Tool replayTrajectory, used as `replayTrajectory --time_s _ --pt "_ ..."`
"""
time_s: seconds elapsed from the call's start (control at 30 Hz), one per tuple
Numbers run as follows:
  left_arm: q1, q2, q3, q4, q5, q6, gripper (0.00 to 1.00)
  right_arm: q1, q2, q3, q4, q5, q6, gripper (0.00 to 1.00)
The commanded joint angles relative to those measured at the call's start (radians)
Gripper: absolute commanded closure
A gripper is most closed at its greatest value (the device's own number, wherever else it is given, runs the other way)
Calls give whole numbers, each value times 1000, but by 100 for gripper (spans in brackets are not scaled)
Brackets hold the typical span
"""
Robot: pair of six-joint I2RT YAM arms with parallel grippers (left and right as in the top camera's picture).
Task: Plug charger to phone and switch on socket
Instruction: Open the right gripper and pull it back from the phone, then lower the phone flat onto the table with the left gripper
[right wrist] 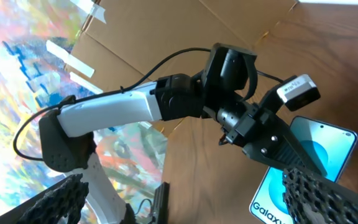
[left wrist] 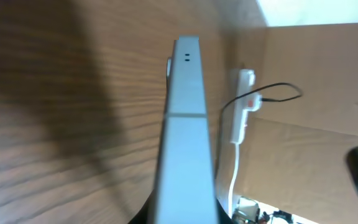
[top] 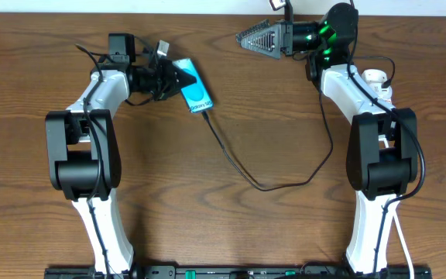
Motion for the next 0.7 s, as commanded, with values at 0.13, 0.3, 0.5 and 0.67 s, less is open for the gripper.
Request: replayTrajectory --time_s 0.13,0.3,0.5,0.67 --pt "4 -24 9 -115 -116 89 93 -2 -25 8 4 -11 36 1" --pt "4 -24 9 -196 -204 89 93 -2 -25 8 4 -11 36 1" --pt "4 -24 9 -236 -266 88 93 0 -25 8 4 -11 36 1" --pt "4 -24 9 -272 -323 89 93 0 -25 8 4 -11 36 1"
